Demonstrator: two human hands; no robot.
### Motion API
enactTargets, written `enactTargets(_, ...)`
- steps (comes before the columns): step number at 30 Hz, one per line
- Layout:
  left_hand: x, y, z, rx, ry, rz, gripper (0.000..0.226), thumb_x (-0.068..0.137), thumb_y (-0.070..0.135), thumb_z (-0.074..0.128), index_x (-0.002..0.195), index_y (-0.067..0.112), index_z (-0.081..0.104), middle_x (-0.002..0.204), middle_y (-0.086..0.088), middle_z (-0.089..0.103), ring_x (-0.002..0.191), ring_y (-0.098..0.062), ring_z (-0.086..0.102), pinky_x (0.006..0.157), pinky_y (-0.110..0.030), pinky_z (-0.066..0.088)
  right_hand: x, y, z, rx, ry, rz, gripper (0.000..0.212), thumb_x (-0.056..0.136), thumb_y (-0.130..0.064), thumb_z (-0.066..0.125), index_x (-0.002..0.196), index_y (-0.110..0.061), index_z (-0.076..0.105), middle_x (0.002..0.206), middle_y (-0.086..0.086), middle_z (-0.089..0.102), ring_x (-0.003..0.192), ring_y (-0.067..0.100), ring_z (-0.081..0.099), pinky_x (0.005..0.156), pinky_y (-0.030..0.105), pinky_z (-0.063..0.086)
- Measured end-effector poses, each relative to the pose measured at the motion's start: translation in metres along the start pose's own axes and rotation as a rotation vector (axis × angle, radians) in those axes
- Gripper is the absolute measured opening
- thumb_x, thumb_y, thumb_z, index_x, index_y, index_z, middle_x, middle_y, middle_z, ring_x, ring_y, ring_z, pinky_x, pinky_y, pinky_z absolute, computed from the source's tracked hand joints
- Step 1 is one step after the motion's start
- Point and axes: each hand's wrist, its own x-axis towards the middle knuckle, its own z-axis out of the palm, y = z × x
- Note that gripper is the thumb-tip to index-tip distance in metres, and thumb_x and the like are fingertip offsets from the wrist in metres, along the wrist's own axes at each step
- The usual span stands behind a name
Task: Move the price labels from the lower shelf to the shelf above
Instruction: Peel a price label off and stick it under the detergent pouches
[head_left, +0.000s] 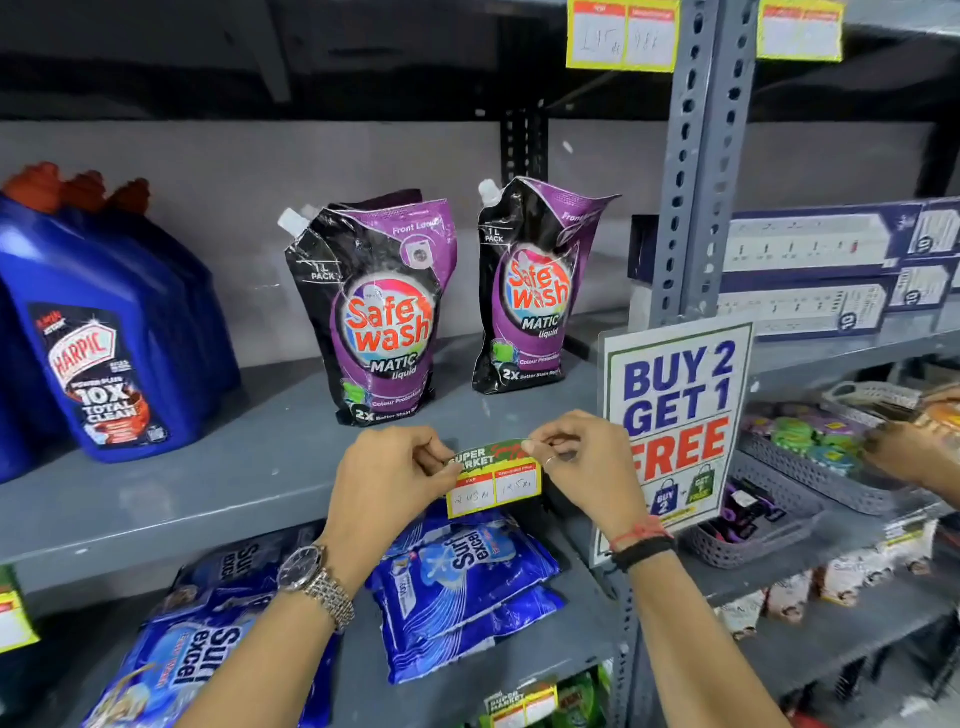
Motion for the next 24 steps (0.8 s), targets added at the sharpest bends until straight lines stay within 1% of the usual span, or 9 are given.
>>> enactTargets(3,0.001,0.005,0.001,0.062,0.025,-0.020,0.021,0.067,0.043,0.077,0.061,0.033,0.059,0.055,0.020,0.063,0.056,0.007,0.060,0.048,-0.011,0.038,-0.001,-0.001,-0.002,-0.012,0.009,0.018,0.013,0.069,-0.022,0.080,0.073,-0.024,0.067,0.069,-0.016,0.061,0.066,0.005,0.061,0.063,0.011,0.052)
enactTargets(5,0.000,0.006,0.002,0.108,0.038,-0.006,0.023,0.068,0.045,0.077,0.068,0.032,0.058,0.057,0.018,0.063,0.057,0.004,0.059,0.049,-0.017,0.040,-0.001,0.000,-0.006,-0.021,0.021,0.028,0.029,0.064,-0.031,0.082,0.081,-0.023,0.060,0.074,-0.008,0.061,0.069,0.004,0.057,0.063,0.008,0.048)
enactTargets(8,-0.003,0.005,0.003,0.132,0.109,0.101,0.026,0.070,0.046,0.076,0.086,0.035,0.059,0.070,0.017,0.058,0.059,-0.001,0.053,0.047,-0.019,0.038,-0.004,-0.003,-0.007,-0.074,0.033,-0.018,0.051,0.060,-0.053,0.077,0.095,-0.025,0.053,0.090,-0.009,0.059,0.087,0.006,0.054,0.072,0.013,0.041)
enactTargets(11,0.000,0.004,0.003,0.097,0.135,0.193,0.023,0.077,0.047,0.070,0.095,0.035,0.067,0.085,0.015,0.057,0.067,-0.003,0.056,0.053,-0.022,0.047,-0.004,-0.012,0.005,-0.172,-0.018,-0.053,0.064,0.062,-0.063,0.069,0.110,-0.024,0.053,0.106,-0.006,0.061,0.105,0.010,0.052,0.084,0.023,0.043)
enactTargets(14,0.005,0.000,0.007,0.031,0.036,0.198,0.022,0.082,0.043,0.066,0.097,0.030,0.073,0.096,0.014,0.067,0.085,-0.006,0.063,0.072,-0.031,0.055,-0.002,-0.013,0.015,-0.207,-0.015,-0.025,0.061,0.064,-0.059,0.071,0.111,-0.022,0.058,0.110,0.000,0.066,0.107,0.016,0.056,0.090,0.034,0.047)
enactTargets(17,0.008,-0.006,0.009,-0.046,0.011,0.170,0.021,0.083,0.042,0.066,0.097,0.030,0.075,0.101,0.017,0.071,0.091,0.000,0.065,0.080,-0.029,0.055,0.000,-0.010,0.016,-0.156,-0.002,0.026,0.048,0.065,-0.051,0.073,0.104,-0.025,0.062,0.105,0.002,0.067,0.098,0.017,0.060,0.087,0.034,0.048)
enactTargets(19,0.010,-0.009,0.009,-0.062,-0.002,0.168,0.021,0.082,0.042,0.066,0.098,0.030,0.075,0.102,0.016,0.072,0.093,0.002,0.064,0.082,-0.025,0.054,0.002,-0.007,0.014,-0.110,-0.020,0.050,0.037,0.068,-0.041,0.074,0.101,-0.026,0.065,0.104,0.003,0.067,0.094,0.017,0.061,0.085,0.029,0.047)
enactTargets(21,0.011,-0.011,0.008,-0.082,-0.027,0.164,0.022,0.083,0.040,0.067,0.100,0.029,0.075,0.103,0.014,0.073,0.096,0.001,0.064,0.086,-0.025,0.053,0.006,-0.006,0.011,-0.078,-0.054,0.064,0.027,0.073,-0.029,0.074,0.099,-0.024,0.068,0.106,0.003,0.069,0.097,0.016,0.063,0.086,0.023,0.045)
enactTargets(24,0.013,-0.014,0.006,-0.097,-0.076,0.164,0.023,0.084,0.035,0.068,0.105,0.027,0.074,0.108,0.011,0.073,0.102,0.003,0.060,0.090,-0.017,0.046,0.013,-0.003,0.003,-0.020,-0.088,0.067,0.017,0.078,-0.012,0.070,0.094,-0.016,0.070,0.103,0.003,0.073,0.091,0.010,0.065,0.076,0.001,0.042)
